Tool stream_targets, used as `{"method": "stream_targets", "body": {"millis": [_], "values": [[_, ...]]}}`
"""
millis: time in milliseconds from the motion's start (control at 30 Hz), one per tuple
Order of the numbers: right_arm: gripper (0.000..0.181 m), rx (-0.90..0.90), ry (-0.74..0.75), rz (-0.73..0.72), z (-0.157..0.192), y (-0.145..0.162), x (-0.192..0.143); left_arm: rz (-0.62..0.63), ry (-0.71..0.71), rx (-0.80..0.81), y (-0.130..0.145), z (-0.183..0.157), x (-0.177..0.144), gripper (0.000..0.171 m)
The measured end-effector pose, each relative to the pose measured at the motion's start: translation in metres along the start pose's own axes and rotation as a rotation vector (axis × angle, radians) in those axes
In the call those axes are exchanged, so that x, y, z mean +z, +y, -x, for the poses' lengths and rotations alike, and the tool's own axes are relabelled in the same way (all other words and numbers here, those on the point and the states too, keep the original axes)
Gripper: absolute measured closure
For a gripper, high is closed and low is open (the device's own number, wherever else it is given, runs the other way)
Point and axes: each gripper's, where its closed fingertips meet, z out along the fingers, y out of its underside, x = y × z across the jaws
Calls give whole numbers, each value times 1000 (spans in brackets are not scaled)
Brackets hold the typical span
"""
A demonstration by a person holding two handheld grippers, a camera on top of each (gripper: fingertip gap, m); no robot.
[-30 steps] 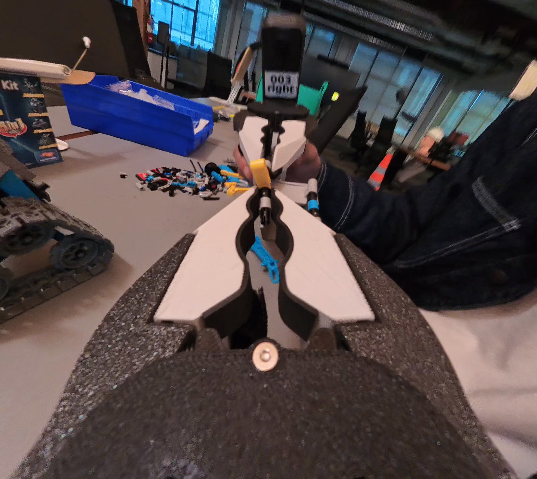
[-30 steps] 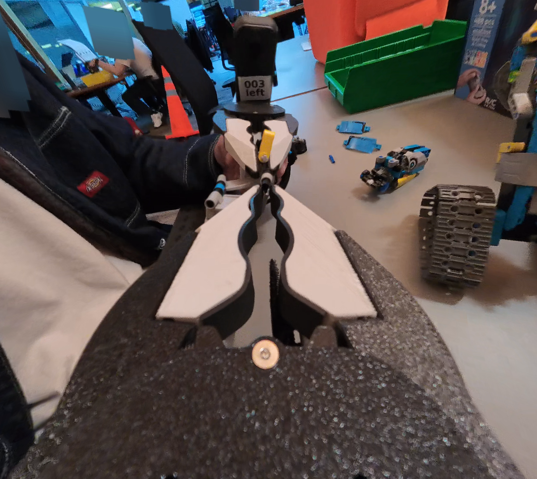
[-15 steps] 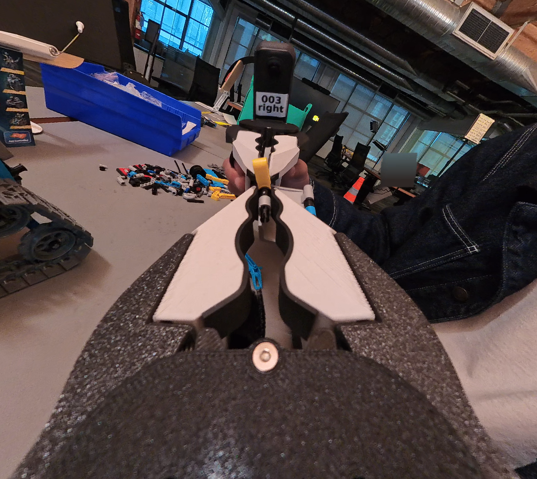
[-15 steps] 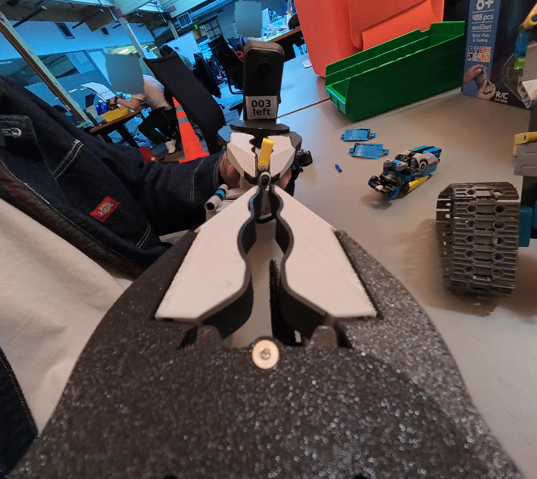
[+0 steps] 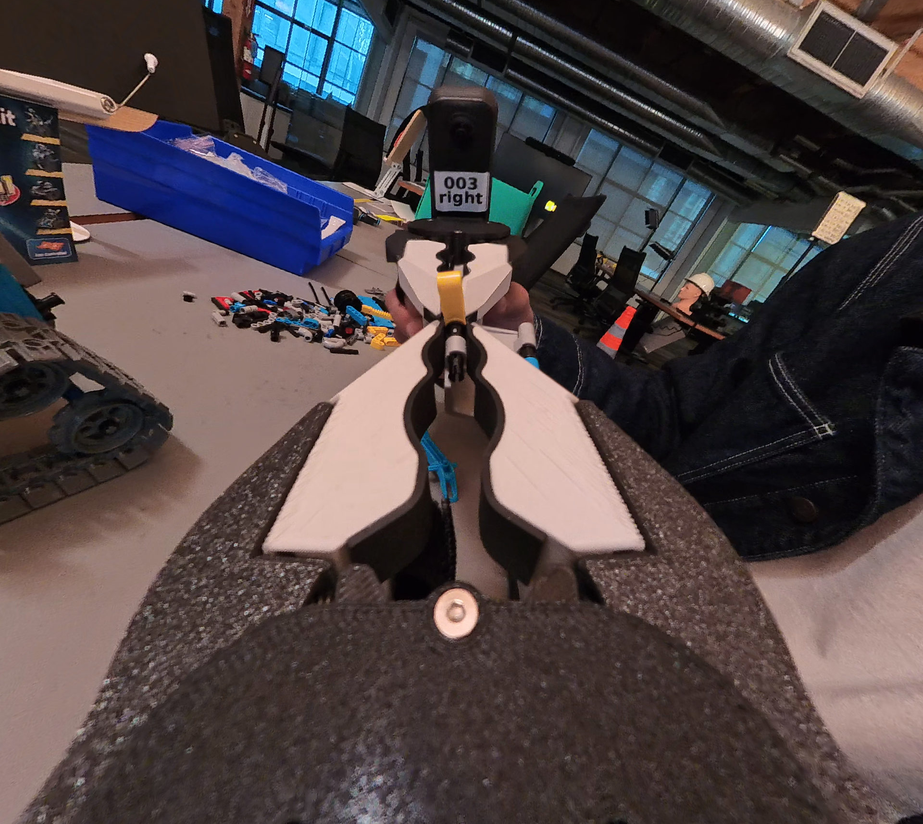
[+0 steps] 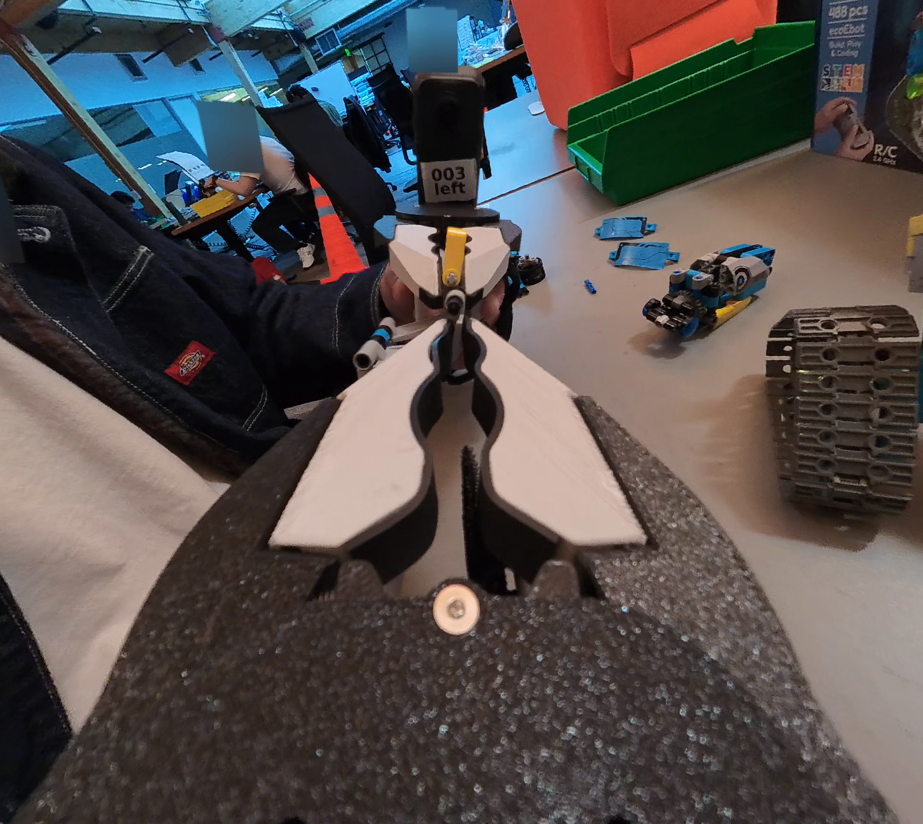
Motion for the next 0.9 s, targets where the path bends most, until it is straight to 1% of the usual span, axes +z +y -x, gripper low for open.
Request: {"method": "stream_targets", "body": {"millis": [100, 233, 300, 333, 367, 400, 467, 533, 600, 633, 667, 733, 767, 800, 867, 900], "values": [[179, -6, -10, -42, 2, -7, -4, -46, 7, -43, -7, 2, -2, 167], [180, -5, 8, -48, -2, -6, -5, -19, -8, -62, -1, 6, 0, 166], [180, 13, 3, -71, -3, -9, -6, -31, 15, -114, -1, 6, 0, 164], [180, 13, 17, -94, -6, -12, -8, -42, 19, -159, -2, 8, -1, 159], [181, 15, 25, -125, -8, -17, -12, -56, 20, -209, -3, 13, -3, 148], [181, 21, 28, -153, -9, -22, -16, -73, 24, -257, -5, 17, -5, 141], [181, 14, 67, -193, -15, -28, -24, -90, 67, -327, -7, 16, -8, 132], [181, -16, 136, -214, -22, -32, -27, -40, 130, -343, 1, 5, -2, 129], [181, -31, 198, -256, -29, -37, -31, 48, 139, -291, 15, -3, 7, 129], [181, -37, 219, -258, -31, -37, -30, 67, 119, -247, 18, -4, 10, 130], [181, -43, 219, -238, -30, -35, -27, 62, 107, -206, 17, -5, 11, 136], [181, -30, 210, -181, -29, -26, -15, 10, 94, -151, 7, -6, 9, 155], [179, -13, 207, -184, -29, -25, -11, -10, 89, -127, 3, -6, 6, 163], [177, 10, 189, -194, -28, -27, -11, -22, 75, -110, 0, -4, 3, 165], [151, 82, 137, -206, -28, -28, -15, -58, 30, -121, -6, 5, -3, 165], [146, 124, 128, -225, -31, -29, -21, -76, 21, -157, -8, 11, -7, 165]]}}
